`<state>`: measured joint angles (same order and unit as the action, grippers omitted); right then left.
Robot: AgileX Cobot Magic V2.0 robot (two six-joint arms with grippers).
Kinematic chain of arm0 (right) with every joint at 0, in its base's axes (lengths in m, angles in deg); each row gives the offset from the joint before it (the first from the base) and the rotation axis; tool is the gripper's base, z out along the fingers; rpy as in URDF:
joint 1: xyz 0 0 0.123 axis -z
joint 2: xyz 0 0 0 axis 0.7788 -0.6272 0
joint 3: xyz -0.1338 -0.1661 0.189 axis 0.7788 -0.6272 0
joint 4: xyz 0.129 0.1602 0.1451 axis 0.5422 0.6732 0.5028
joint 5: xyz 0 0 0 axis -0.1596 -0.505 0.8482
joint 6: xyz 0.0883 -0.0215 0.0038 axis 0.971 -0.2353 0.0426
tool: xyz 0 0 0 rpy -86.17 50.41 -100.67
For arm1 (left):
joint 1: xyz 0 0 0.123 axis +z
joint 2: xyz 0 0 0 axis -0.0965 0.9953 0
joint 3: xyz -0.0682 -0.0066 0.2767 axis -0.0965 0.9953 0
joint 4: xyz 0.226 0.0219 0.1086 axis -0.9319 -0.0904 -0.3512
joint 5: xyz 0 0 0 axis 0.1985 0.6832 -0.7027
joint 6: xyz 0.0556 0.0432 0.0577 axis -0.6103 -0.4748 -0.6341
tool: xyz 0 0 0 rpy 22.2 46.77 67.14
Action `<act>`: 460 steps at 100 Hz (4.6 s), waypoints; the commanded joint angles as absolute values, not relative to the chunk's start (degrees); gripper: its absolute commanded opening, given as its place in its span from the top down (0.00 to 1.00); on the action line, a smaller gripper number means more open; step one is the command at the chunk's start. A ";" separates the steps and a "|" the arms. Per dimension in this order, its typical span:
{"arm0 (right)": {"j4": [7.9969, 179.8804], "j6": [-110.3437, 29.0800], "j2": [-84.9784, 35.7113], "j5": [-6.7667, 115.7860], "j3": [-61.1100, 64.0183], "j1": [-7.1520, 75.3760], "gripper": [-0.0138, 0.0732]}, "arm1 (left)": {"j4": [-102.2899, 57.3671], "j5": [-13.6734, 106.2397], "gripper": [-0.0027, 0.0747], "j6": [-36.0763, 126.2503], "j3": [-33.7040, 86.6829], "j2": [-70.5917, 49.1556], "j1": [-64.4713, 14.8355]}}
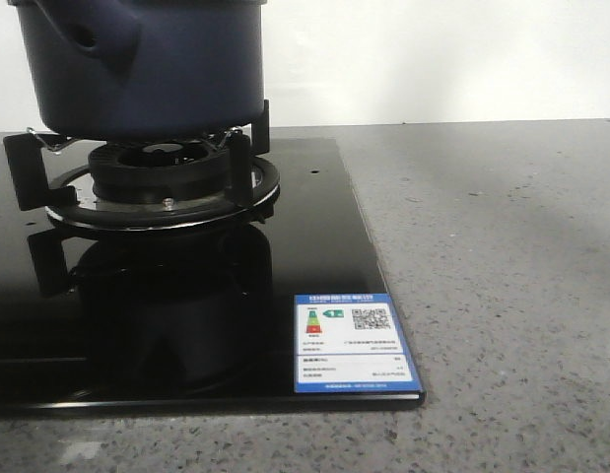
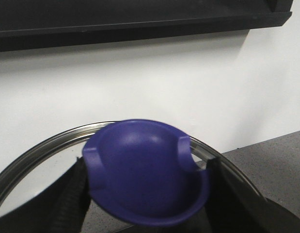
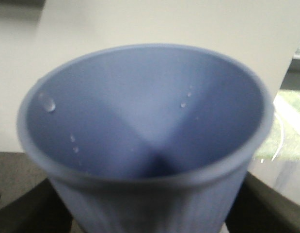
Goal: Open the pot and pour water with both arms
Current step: 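Turn the cup upright and move it away from the pot, then lower the cup onto the counter and open the right gripper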
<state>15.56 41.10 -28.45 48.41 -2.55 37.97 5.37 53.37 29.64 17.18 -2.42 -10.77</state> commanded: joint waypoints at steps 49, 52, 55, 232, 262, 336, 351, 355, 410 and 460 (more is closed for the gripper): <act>13.95 45.06 -38.58 82.06 -13.76 49.06 0.40 | 7.04 50.07 0.52 29.59 14.77 -4.18 -10.64; 13.95 44.87 -39.53 83.83 -13.76 49.62 0.40 | 7.04 50.07 0.52 29.59 14.77 -4.18 -10.64; 14.06 44.77 -40.48 85.23 -13.46 50.02 0.40 | 7.04 50.07 0.52 29.59 14.77 -4.18 -10.64; 36.14 26.24 -55.56 112.12 -11.17 56.79 0.40 | 7.04 51.10 0.52 29.59 14.77 -4.18 -10.64; 47.42 15.07 -55.22 110.86 -15.97 57.44 0.40 | 7.04 50.90 0.52 29.59 14.77 -4.18 -10.64; 53.91 2.80 -59.77 109.05 -15.97 57.44 0.40 | 7.16 50.90 0.52 29.59 14.77 -4.18 -10.64; 53.91 2.80 -59.77 109.10 -15.97 57.44 0.40 | 7.16 50.90 0.52 29.59 14.77 -4.18 -10.64; 53.91 2.80 -59.77 108.71 -15.97 57.44 0.40 | 7.16 50.90 0.52 29.59 14.77 -4.18 -10.64; 53.51 2.90 -59.40 106.93 -15.97 57.44 0.18 | 7.16 50.90 0.52 29.59 14.77 -4.18 -10.64; 43.56 14.79 -47.92 90.07 -17.41 57.44 0.18 | 7.16 50.90 0.52 29.59 14.77 -4.18 -10.64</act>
<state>44.18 13.41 -52.48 90.23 -17.62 56.90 5.25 54.62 29.64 17.18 -2.42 -10.77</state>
